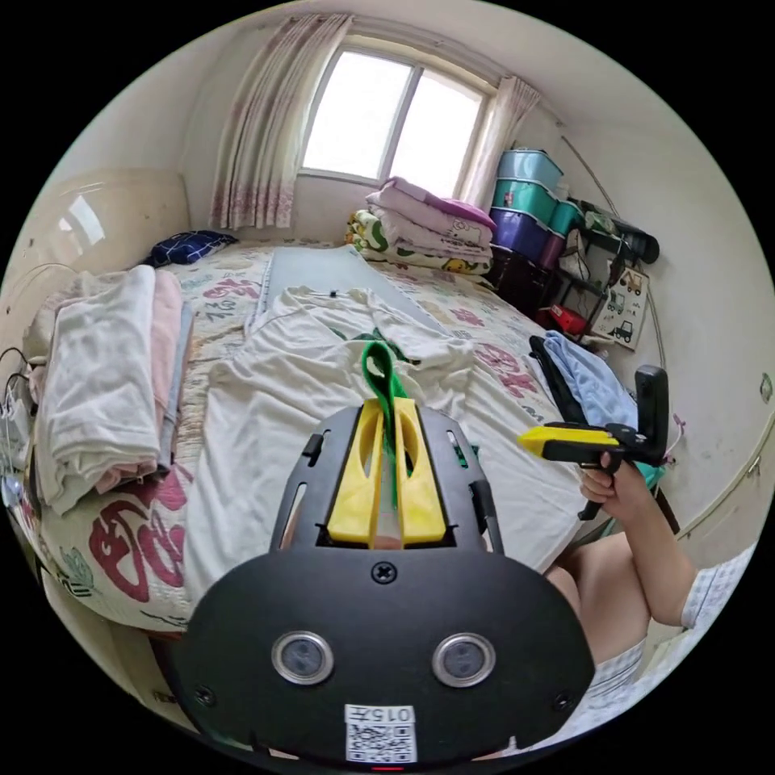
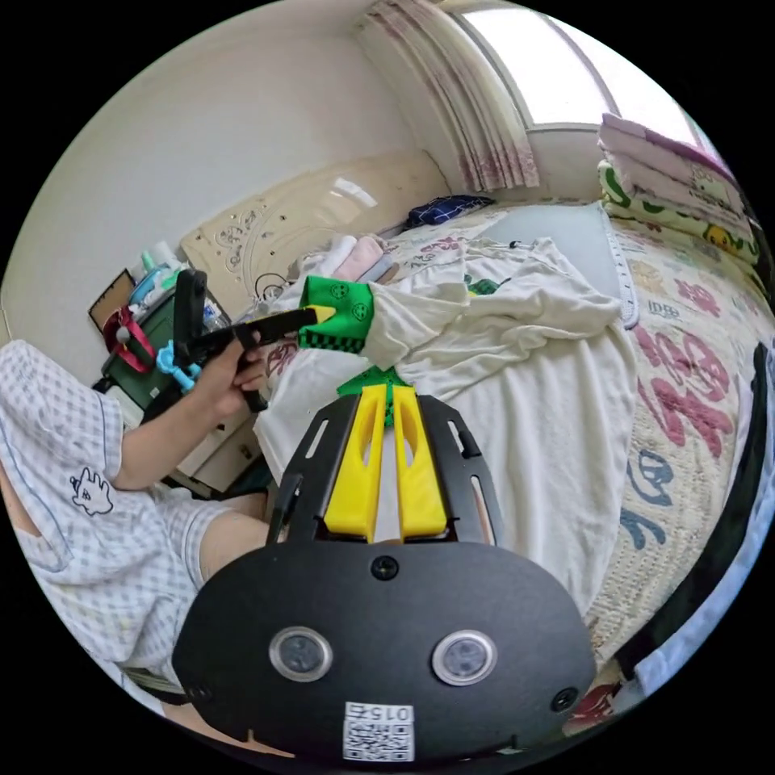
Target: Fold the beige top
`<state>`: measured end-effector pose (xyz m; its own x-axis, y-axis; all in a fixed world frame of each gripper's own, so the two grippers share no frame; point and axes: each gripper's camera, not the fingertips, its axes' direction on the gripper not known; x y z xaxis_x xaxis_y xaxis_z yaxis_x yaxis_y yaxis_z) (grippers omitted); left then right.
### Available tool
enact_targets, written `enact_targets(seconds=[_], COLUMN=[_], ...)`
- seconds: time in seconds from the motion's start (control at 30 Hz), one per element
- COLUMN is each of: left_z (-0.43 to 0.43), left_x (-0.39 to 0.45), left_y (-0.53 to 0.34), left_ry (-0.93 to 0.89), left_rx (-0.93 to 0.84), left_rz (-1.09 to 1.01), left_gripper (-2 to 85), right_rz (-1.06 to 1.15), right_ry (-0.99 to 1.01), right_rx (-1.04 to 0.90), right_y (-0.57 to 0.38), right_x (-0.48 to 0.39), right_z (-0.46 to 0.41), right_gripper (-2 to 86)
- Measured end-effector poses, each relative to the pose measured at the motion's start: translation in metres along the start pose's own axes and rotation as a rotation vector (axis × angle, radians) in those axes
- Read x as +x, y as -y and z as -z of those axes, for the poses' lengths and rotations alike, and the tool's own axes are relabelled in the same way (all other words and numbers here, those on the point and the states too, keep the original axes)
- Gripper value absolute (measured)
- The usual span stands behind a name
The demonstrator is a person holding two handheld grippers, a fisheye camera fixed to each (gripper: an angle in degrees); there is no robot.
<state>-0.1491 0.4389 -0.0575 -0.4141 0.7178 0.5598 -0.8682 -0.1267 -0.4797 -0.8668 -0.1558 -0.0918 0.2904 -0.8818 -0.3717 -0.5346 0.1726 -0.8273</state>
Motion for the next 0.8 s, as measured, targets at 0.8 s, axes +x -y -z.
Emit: enact_targets(seconds=[0.8], left_z=[-0.094], left_x=[-0.010], left_y=[-0.051], left_ry=[-0.070], left_rx=[-0.307], left_rz=[-0.045], left_gripper=[-0.1], right_rz=[-0.286], right_ry=[-0.017], right_rx=[-0.073], right_y=[0.017], right_x=[-0.015], right_z=[-0.197], right_gripper=[1.2])
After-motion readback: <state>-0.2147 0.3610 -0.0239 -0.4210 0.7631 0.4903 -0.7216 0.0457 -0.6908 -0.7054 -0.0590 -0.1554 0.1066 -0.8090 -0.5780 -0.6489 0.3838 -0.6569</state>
